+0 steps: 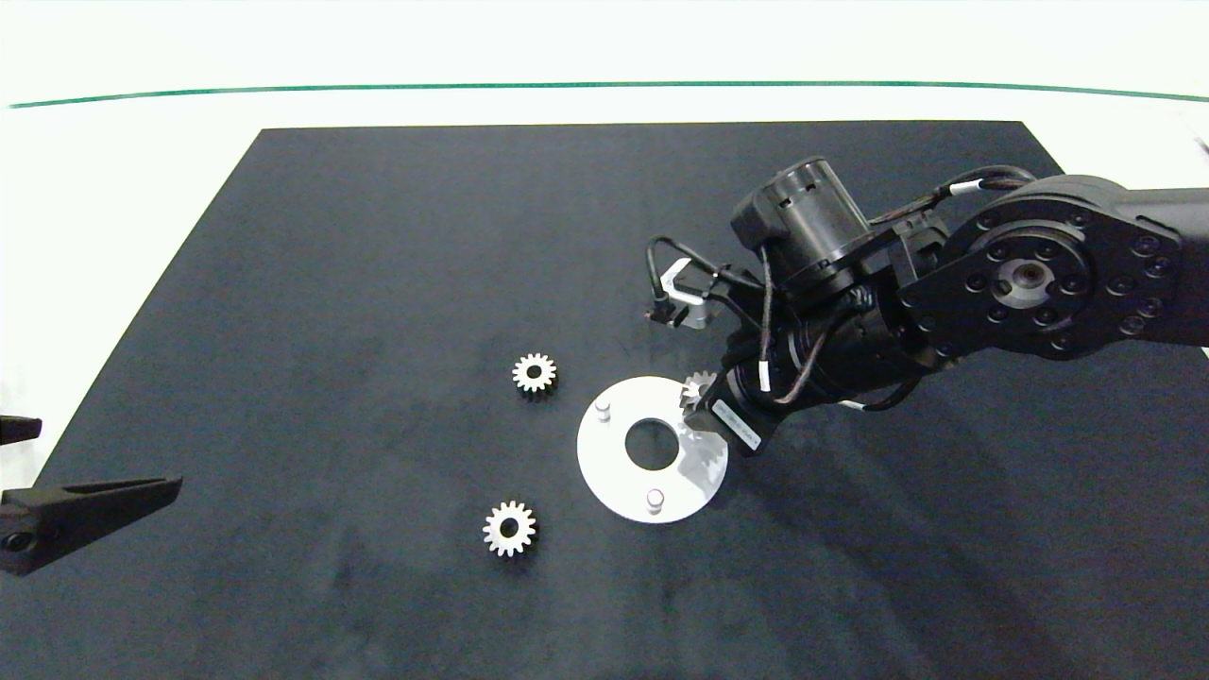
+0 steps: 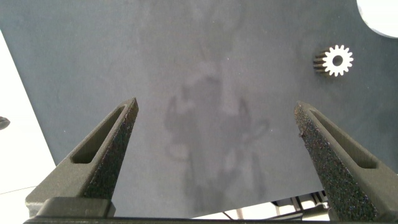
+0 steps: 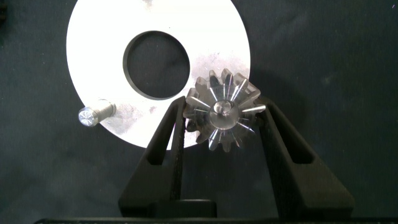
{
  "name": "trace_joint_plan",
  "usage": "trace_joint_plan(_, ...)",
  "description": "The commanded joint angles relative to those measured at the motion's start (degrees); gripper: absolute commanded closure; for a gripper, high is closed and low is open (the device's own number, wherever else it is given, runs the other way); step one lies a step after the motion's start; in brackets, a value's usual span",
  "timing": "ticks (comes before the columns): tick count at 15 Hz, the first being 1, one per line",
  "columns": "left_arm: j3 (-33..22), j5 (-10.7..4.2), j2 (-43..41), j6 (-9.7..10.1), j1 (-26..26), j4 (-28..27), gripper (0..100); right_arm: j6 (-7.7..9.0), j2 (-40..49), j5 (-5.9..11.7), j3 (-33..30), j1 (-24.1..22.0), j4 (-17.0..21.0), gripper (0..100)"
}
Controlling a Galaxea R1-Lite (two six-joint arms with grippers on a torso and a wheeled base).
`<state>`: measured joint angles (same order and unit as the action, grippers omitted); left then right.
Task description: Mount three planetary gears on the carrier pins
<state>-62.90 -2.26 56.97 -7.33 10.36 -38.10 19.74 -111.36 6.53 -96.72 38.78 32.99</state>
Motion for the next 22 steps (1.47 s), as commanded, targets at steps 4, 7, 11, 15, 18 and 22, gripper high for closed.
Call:
trace_joint_plan(4,0.06,-0.03,-0.01,-0.06,0.01,-0.22,0,0.13,0.27,0.06,0.83,-0.02,0.23,75)
trace_joint_plan(7,0.06,-0.03,-0.01,-0.06,0.01,-0.22,0,0.13,0.44,0.06,1.36,-0.02,0.23,75)
trace_joint_plan(11,0.06,-0.03,-0.01,-0.06,0.01,-0.22,0,0.13,0.53,-0.03,1.53,-0.02,0.23,75)
trace_joint_plan(15,0.06,-0.03,-0.01,-0.06,0.01,-0.22,0,0.13,0.62,-0.03,1.53,-0.02,0.23,0)
trace_joint_plan(18,0.06,-0.03,-0.01,-0.06,0.01,-0.22,0,0.13,0.71,-0.03,1.53,-0.02,0.23,0)
trace_joint_plan(22,0.06,-0.03,0.07,0.03,-0.08,-0.22,0,-0.14,3.08,0.67,2.59,0.16,0.32,0)
